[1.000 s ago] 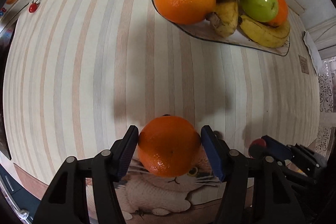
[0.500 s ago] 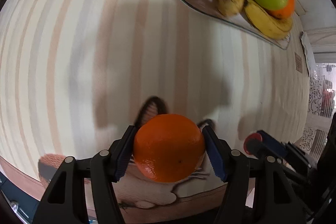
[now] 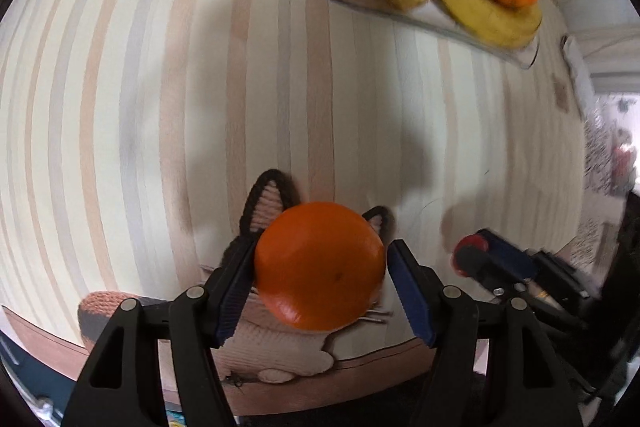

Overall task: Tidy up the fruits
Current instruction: 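Carry the tangerine and cherry tomato over the plate with both tools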

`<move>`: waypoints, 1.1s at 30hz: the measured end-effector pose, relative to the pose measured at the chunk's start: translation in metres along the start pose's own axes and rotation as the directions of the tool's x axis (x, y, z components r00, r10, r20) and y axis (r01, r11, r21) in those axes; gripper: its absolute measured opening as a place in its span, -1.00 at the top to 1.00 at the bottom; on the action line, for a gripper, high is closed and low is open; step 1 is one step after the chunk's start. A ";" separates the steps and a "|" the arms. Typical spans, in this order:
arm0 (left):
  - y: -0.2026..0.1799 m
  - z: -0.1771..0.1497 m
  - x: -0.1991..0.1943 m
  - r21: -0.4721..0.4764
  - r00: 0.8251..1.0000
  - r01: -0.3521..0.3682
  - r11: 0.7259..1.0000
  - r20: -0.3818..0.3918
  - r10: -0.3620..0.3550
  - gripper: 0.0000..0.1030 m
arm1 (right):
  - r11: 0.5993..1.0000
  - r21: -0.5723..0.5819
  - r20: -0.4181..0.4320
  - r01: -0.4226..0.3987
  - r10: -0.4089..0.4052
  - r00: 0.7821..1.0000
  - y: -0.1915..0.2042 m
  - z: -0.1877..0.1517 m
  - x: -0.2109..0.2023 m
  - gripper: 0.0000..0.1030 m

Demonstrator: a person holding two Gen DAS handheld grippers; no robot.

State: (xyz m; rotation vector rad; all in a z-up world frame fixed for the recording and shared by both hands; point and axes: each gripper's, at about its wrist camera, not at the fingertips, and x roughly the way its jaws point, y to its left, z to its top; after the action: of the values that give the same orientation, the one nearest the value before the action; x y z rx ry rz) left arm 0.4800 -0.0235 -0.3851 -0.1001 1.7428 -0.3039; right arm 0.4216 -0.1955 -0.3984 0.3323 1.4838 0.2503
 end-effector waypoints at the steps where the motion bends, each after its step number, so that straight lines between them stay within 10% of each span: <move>1: -0.002 -0.001 0.003 0.008 1.000 -0.008 1.000 -0.008 0.008 -0.25 | 1.000 -0.002 -0.001 -0.001 0.001 1.000 0.000 0.000 0.000 0.38; 17: -0.058 0.003 -0.033 0.033 0.984 -0.019 0.999 0.178 0.013 -0.19 | 0.997 0.064 0.080 -0.035 0.030 0.996 -0.025 0.018 -0.031 0.38; 33: -0.103 0.068 -0.131 0.076 0.943 0.053 0.996 0.324 -0.075 -0.19 | 0.983 0.101 0.257 -0.155 0.124 0.958 -0.071 0.120 -0.115 0.38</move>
State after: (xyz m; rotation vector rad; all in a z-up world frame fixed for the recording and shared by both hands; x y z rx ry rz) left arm 0.5611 -0.1017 -0.2448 -0.1507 1.4001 -0.3704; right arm 0.5296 -0.3109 -0.3115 0.5475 1.2300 0.2235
